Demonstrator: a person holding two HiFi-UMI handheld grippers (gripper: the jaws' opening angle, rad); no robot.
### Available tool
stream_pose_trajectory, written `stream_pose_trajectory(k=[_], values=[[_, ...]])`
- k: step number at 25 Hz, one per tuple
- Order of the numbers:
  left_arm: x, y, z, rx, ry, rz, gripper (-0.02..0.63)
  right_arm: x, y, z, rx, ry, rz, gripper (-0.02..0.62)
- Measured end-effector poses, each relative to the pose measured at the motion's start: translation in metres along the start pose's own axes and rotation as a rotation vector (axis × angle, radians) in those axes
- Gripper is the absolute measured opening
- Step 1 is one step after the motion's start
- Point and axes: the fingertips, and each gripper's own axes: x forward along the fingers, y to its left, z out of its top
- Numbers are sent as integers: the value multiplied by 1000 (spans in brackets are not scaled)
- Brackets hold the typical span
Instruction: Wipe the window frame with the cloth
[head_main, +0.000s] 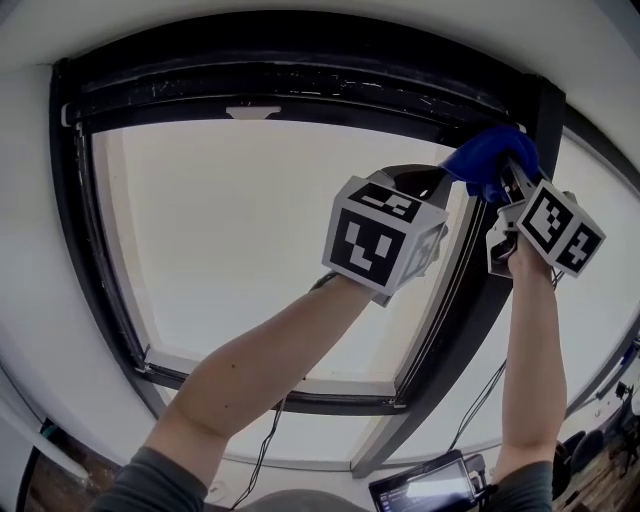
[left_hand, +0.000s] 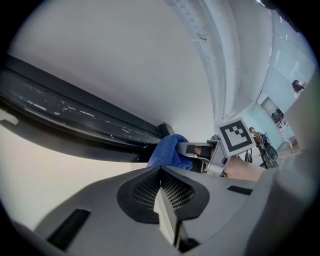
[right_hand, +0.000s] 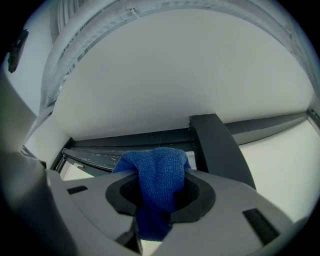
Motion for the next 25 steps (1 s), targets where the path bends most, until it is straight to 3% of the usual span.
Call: stream_pose_trajectory(k=[4, 10, 16, 20, 25], values=[[-12, 15, 0, -11, 8, 43, 9, 2, 8, 1, 17, -26, -1, 123], [-41, 42, 3, -5, 11, 114, 9, 10, 43, -2, 33, -42, 64, 123], [-80, 62, 8, -22, 15, 137, 9, 23, 96, -11, 34, -21, 122, 123], [-111, 83, 20, 10, -2, 171, 9, 31, 133, -13, 44, -17, 146, 123], [-153, 122, 19, 11, 42, 231, 9, 45, 183, -16, 69, -23, 193, 124]])
